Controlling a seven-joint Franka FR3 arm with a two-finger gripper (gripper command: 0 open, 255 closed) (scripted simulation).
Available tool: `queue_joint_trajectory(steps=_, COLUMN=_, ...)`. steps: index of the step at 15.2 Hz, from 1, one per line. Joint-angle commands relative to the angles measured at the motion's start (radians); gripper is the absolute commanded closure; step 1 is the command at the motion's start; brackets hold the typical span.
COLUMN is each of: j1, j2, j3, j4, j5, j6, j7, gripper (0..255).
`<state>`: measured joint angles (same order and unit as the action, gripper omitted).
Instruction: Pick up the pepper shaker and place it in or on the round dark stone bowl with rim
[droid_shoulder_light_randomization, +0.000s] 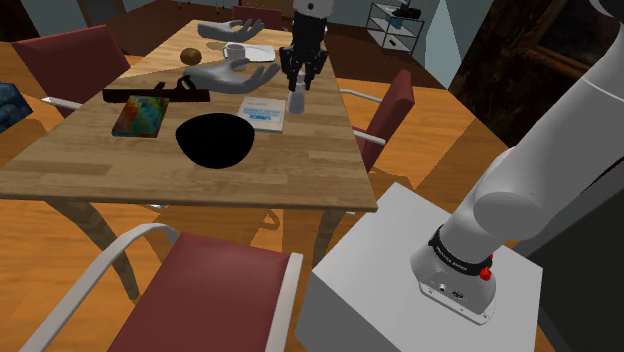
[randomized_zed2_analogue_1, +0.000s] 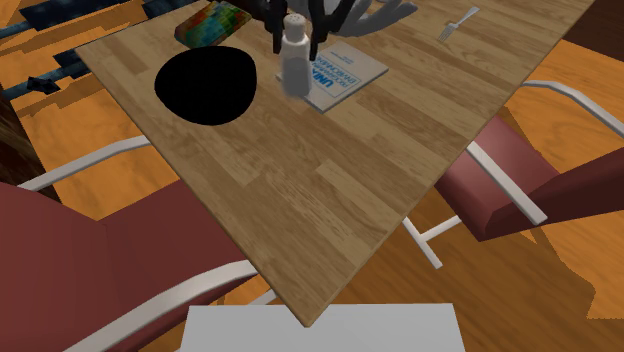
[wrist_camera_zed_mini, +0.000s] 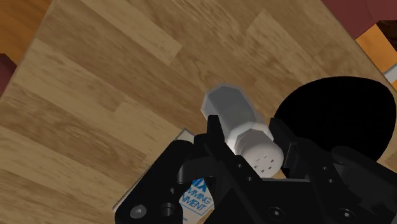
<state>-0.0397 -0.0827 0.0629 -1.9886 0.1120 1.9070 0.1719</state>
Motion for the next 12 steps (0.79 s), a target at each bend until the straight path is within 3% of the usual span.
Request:
queue_joint_trajectory(steps=1, j1=0.0, j2=-0.002, j3=0.0, j4=0.03, j5=-0.001, j6=-0.033, j7=0.003, gripper=255)
queue_joint_trajectory(steps=5, j1=0.018, j2=0.039, j3=0.022, j4=0.106, j5=-0.004, j6=-0.062, j7=0.048, gripper=255)
queue_joint_trajectory(steps=12, j1=0.09, j2=0.22, j3=0.088, j4=0.352, j5=-0.032, j6=-0.115, j7=0.196, gripper=255)
